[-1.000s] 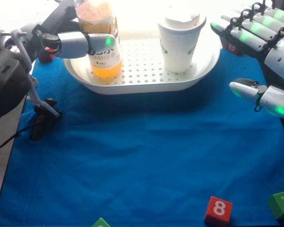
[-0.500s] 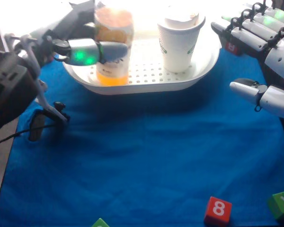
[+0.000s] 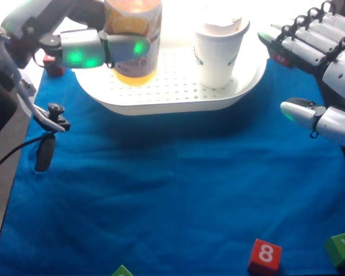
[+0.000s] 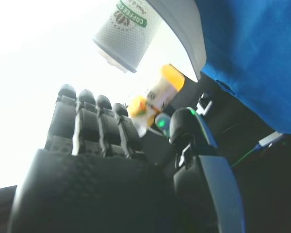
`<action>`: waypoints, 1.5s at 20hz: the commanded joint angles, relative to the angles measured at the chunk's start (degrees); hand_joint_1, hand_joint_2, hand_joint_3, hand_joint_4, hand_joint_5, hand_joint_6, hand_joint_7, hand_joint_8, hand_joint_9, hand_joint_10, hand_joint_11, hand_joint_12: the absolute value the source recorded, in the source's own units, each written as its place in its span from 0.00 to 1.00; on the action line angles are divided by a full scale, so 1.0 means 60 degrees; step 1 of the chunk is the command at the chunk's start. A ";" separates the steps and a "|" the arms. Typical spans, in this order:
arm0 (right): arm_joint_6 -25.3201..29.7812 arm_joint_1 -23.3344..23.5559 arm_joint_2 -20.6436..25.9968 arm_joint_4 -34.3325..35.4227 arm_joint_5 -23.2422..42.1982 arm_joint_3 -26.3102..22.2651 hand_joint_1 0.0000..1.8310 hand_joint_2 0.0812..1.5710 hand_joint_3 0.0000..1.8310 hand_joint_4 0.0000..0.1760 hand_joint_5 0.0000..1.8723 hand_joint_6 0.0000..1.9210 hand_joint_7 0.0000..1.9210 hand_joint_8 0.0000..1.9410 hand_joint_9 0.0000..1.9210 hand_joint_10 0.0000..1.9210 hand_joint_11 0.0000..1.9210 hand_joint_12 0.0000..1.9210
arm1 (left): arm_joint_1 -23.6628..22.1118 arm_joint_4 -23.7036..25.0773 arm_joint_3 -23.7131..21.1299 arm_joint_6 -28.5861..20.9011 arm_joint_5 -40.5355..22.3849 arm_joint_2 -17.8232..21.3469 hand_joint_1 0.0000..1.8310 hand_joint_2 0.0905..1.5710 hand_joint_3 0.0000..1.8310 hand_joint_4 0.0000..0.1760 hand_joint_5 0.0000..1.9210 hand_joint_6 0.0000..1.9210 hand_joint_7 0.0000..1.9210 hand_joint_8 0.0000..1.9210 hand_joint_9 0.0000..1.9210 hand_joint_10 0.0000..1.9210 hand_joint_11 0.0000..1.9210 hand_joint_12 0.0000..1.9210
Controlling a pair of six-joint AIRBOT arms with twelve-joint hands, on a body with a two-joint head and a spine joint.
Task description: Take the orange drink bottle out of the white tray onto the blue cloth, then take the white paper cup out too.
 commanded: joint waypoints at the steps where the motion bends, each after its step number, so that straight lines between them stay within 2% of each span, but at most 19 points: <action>1: -0.0030 0.0048 0.0013 -0.0014 0.1193 -0.0017 0.19 0.89 0.00 0.00 0.00 0.00 0.00 0.00 0.00 0.00 0.00 0.00 | 0.0050 -0.0028 -0.0298 -0.0079 -0.1884 0.0213 0.54 0.79 0.02 0.00 0.35 0.78 0.45 1.00 0.58 1.00 0.60 1.00; 3: -0.0030 0.0021 0.0004 0.0049 0.1193 -0.0027 0.22 0.88 0.00 0.00 0.00 0.00 0.00 0.00 0.00 0.00 0.00 0.00 | 0.0425 -0.0018 -0.0964 0.0132 -0.2487 0.0653 0.57 0.76 0.00 0.00 0.40 0.71 0.52 1.00 0.60 1.00 0.59 1.00; 5: -0.0030 -0.0035 -0.0004 0.0110 0.1193 -0.0037 0.22 0.88 0.00 0.00 0.00 0.00 0.00 0.00 0.00 0.00 0.00 0.00 | 0.0893 -0.0048 -0.1511 0.0158 -0.3018 0.0926 0.56 0.70 0.00 0.00 0.52 0.92 0.55 1.00 0.57 1.00 0.53 1.00; 9: -0.0030 -0.0060 -0.0042 0.0188 0.1192 -0.0036 0.21 0.88 0.00 0.00 0.00 0.00 0.00 0.00 0.00 0.00 0.00 0.00 | 0.1525 -0.0074 -0.2008 0.0284 -0.2957 0.1040 0.59 0.72 0.00 0.00 0.43 1.00 0.54 1.00 0.59 1.00 0.61 1.00; 15: -0.0030 -0.0103 -0.0052 0.0214 0.1193 -0.0031 0.19 0.87 0.00 0.00 0.00 0.00 0.00 0.00 0.00 0.00 0.00 0.00 | 0.1880 0.0073 -0.1585 -0.0097 -0.1381 0.0453 0.54 0.72 0.00 0.00 0.34 1.00 0.42 1.00 0.46 1.00 0.45 1.00; 16: -0.0030 -0.0103 -0.0051 0.0215 0.1193 -0.0031 0.21 0.87 0.00 0.00 0.00 0.00 0.00 0.00 0.00 0.00 0.01 0.01 | 0.1977 0.0073 -0.1522 -0.0155 -0.1190 0.0392 0.53 0.78 0.01 0.00 0.35 0.82 0.36 0.92 0.41 0.96 0.38 0.98; 17: -0.0030 -0.0102 -0.0048 0.0216 0.1193 -0.0028 0.22 0.87 0.00 0.00 0.00 0.00 0.00 0.00 0.00 0.00 0.01 0.01 | 0.2045 0.0073 -0.1507 -0.0159 -0.0979 0.0378 0.61 0.80 0.01 0.00 0.29 0.79 0.40 0.82 0.37 0.91 0.34 0.94; 18: -0.0030 -0.0102 -0.0041 0.0216 0.1193 -0.0029 0.23 0.87 0.00 0.00 0.00 0.00 0.00 0.00 0.00 0.00 0.00 0.00 | 0.2091 0.0087 -0.1506 -0.0167 -0.0854 0.0380 0.51 0.75 0.00 0.00 0.14 0.67 0.24 0.65 0.27 0.76 0.24 0.88; 19: -0.0030 -0.0102 -0.0039 0.0216 0.1193 -0.0029 0.23 0.87 0.00 0.00 0.00 0.00 0.00 0.00 0.00 0.00 0.00 0.00 | 0.2125 0.0114 -0.1510 -0.0188 -0.0817 0.0396 0.45 0.74 0.00 0.00 0.09 0.56 0.20 0.50 0.21 0.66 0.17 0.85; 20: -0.0030 -0.0101 -0.0036 0.0217 0.1193 -0.0028 0.23 0.87 0.00 0.00 0.00 0.00 0.00 0.00 0.00 0.00 0.00 0.00 | 0.2134 0.0241 -0.1557 -0.0209 -0.0704 0.0535 0.36 0.70 0.00 0.21 0.08 0.23 0.13 0.15 0.07 0.43 0.01 0.77; 21: -0.0030 -0.0101 -0.0036 0.0217 0.1193 -0.0026 0.23 0.87 0.00 0.00 0.00 0.00 0.00 0.00 0.00 0.00 0.00 0.00 | 0.2134 0.0274 -0.1578 -0.0208 -0.0672 0.0594 0.36 0.70 0.00 0.21 0.08 0.23 0.13 0.15 0.07 0.43 0.01 0.77; 22: -0.0030 -0.0100 -0.0036 0.0217 0.1193 -0.0024 0.23 0.87 0.00 0.00 0.00 0.00 0.00 0.00 0.00 0.00 0.00 0.00 | 0.2134 0.0359 -0.1647 -0.0205 -0.0623 0.0723 0.34 0.68 0.00 0.40 0.08 0.11 0.11 0.06 0.02 0.31 0.00 0.65; 23: -0.0030 -0.0100 -0.0036 0.0217 0.1193 -0.0023 0.23 0.87 0.00 0.00 0.00 0.00 0.00 0.00 0.00 0.00 0.00 0.00 | 0.2135 0.0403 -0.1699 -0.0187 -0.0595 0.0820 0.31 0.67 0.00 0.51 0.06 0.05 0.06 0.02 0.01 0.17 0.00 0.50; 24: -0.0029 -0.0100 -0.0036 0.0218 0.1193 -0.0014 0.23 0.87 0.00 0.00 0.00 0.00 0.00 0.00 0.00 0.00 0.00 0.00 | 0.2154 0.0468 -0.1807 -0.0117 -0.0575 0.0997 0.29 0.66 0.00 0.68 0.04 0.02 0.02 0.01 0.01 0.05 0.00 0.23; 25: -0.0029 -0.0100 -0.0036 0.0218 0.1193 -0.0013 0.23 0.87 0.00 0.00 0.00 0.00 0.00 0.00 0.00 0.00 0.00 0.00 | 0.2171 0.0495 -0.1886 -0.0037 -0.0546 0.1113 0.29 0.64 0.00 0.74 0.03 0.01 0.00 0.00 0.00 0.01 0.00 0.05; 27: -0.0029 -0.0099 -0.0036 0.0218 0.1193 -0.0013 0.25 0.87 0.00 0.00 0.00 0.00 0.00 0.00 0.00 0.00 0.00 0.00 | 0.2282 0.0553 -0.2058 0.0045 -0.0600 0.1410 0.29 0.62 0.00 0.80 0.00 0.00 0.00 0.00 0.00 0.00 0.00 0.00; 28: -0.0028 -0.0099 -0.0036 0.0218 0.1193 -0.0014 0.26 0.87 0.00 0.00 0.00 0.00 0.00 0.00 0.00 0.00 0.00 0.00 | 0.2367 0.0553 -0.2141 0.0063 -0.0698 0.1556 0.30 0.60 0.00 0.96 0.00 0.00 0.00 0.00 0.00 0.00 0.00 0.00; 29: -0.0027 -0.0099 -0.0036 0.0218 0.1193 -0.0017 0.25 0.87 0.00 0.00 0.00 0.00 0.00 0.00 0.00 0.00 0.00 0.00 | 0.2464 0.0551 -0.2268 0.0145 -0.0815 0.1715 0.29 0.59 0.00 0.95 0.00 0.00 0.00 0.00 0.00 0.00 0.00 0.00; 30: -0.0026 -0.0099 -0.0036 0.0217 0.1194 -0.0018 0.25 0.87 0.00 0.00 0.00 0.00 0.00 0.00 0.00 0.00 0.00 0.00 | 0.2670 0.0372 -0.2505 0.0455 -0.1036 0.1986 0.28 0.59 0.00 0.80 0.00 0.00 0.00 0.00 0.00 0.00 0.00 0.00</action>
